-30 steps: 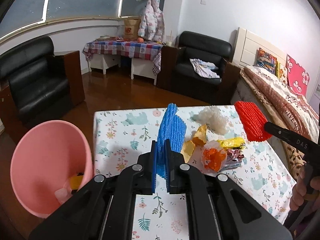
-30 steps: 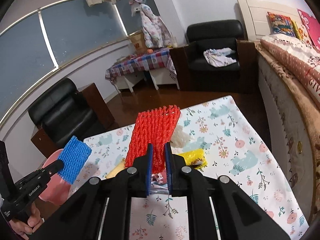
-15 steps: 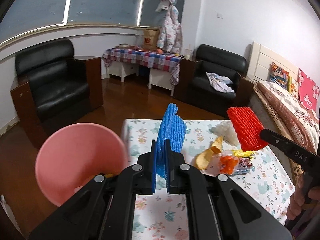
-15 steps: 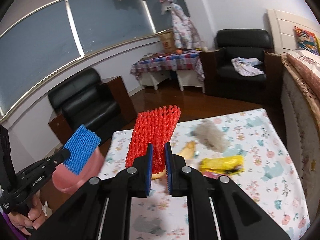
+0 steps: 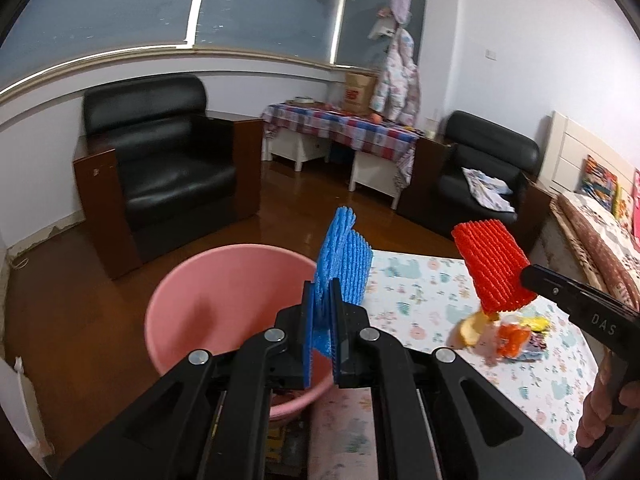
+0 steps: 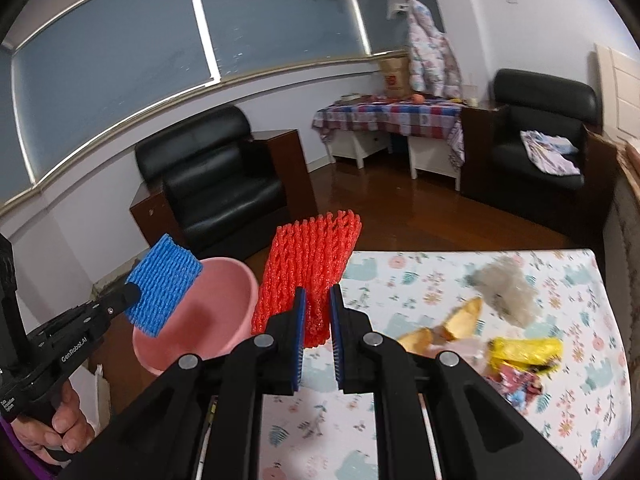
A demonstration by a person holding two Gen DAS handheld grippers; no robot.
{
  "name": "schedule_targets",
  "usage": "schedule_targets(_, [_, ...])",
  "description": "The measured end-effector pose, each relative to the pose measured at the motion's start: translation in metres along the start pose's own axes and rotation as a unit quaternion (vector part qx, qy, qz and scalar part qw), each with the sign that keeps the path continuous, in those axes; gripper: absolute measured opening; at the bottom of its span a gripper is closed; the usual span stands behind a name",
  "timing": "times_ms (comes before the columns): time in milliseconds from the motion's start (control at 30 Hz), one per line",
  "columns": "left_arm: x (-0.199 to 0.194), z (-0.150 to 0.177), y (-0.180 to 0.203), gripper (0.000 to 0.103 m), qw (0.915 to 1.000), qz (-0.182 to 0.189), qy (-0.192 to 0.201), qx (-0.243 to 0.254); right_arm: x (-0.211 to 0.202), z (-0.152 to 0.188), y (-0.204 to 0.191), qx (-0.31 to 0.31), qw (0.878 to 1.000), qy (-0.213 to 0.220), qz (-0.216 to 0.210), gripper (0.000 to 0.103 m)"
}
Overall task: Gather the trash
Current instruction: 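Carry both mesh pads over the pink bucket and open both grippers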
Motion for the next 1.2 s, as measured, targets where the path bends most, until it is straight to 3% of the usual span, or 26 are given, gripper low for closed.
schedule_targets(600, [0.021,0.013,-0.066,0.006,0.9958,-0.065,-0.038,-0.052,0.065,0.004,-0.098,-0.099,0.993,-0.038,-0.054,0.011])
schedule_targets(1200, [0.035,0.032,-0.095,0.006,0.9921,-0.069,-0.07,-0.078,0.113,0.028,-0.119,-0.118,0.988,-0.088,-0.05,0.011])
Point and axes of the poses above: each gripper's, at about its wrist camera, not at the fingertips, and x roughly the way its jaws point, y to its right, z to its underside, the point moved 8 cm from there along x, roughly the way its jaws point, and after that the axes turned 3 degrees about -x, right-handed, at the moved point
